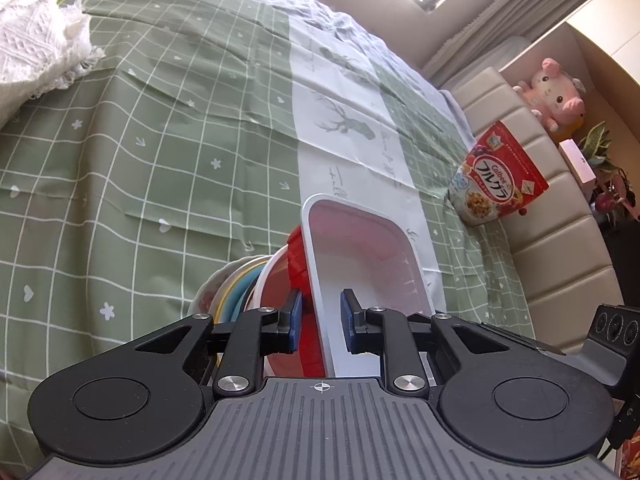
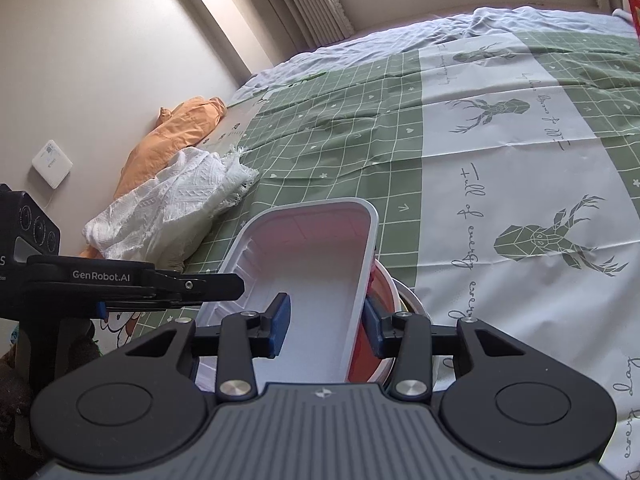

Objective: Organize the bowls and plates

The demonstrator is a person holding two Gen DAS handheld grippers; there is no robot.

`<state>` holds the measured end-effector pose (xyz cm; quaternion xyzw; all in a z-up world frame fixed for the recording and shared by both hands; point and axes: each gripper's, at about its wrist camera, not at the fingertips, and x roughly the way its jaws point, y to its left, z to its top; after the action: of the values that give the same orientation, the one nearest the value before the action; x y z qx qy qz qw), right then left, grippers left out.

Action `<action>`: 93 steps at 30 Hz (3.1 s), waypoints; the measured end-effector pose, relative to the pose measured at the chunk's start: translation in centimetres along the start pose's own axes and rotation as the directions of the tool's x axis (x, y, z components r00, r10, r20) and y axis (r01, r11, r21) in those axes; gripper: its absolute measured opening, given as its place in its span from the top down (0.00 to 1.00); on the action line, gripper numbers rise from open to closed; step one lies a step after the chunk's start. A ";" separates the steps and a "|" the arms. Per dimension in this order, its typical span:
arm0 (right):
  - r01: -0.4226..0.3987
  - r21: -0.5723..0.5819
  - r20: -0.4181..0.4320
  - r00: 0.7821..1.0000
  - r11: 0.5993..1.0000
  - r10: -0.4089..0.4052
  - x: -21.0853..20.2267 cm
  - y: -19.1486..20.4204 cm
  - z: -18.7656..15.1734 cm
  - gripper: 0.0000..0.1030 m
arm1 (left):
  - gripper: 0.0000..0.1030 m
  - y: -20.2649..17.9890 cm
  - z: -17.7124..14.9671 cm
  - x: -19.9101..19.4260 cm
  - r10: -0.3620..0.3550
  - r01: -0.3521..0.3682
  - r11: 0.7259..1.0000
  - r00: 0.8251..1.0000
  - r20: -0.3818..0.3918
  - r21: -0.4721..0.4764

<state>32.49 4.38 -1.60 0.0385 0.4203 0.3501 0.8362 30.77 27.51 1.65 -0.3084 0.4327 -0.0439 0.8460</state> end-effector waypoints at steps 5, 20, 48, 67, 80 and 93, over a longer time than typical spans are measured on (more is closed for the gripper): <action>-0.004 -0.007 -0.004 1.000 1.000 0.004 0.1 0.2 -0.1 0.61 | 0.79 0.7 -0.2 0.7 0.010 -0.010 1.000 1.000 -0.020 -0.021; 0.006 -0.015 0.010 1.000 1.000 -0.006 -1.0 0.3 -0.9 0.61 | 0.79 0.4 -1.2 -1.3 -0.006 0.007 1.000 1.000 0.014 -0.018; 0.127 -0.056 0.227 0.967 0.990 -0.112 -7.3 2.1 -5.6 0.59 | 0.79 -2.4 -10.0 -8.1 0.088 -0.132 0.985 0.938 0.335 0.111; 0.352 -0.015 0.357 0.876 0.936 -0.323 -16.0 5.2 -27.3 0.08 | 0.84 -8.7 -32.8 -11.0 0.172 -0.317 0.911 0.873 0.457 0.262; 0.404 -0.054 0.337 0.868 0.913 -0.364 -17.0 6.0 -29.7 0.03 | 0.84 -10.3 -36.3 -11.3 0.236 -0.413 0.867 0.833 0.500 0.278; 0.404 -0.071 0.327 0.873 0.912 -0.362 -16.8 6.2 -29.6 0.03 | 0.84 -10.2 -36.3 -11.3 0.235 -0.407 0.872 0.836 0.495 0.272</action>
<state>0.72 -8.11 -7.03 -0.0491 0.2594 0.1950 0.9446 -1.79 5.56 -0.49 -0.0682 0.2570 0.0934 0.9595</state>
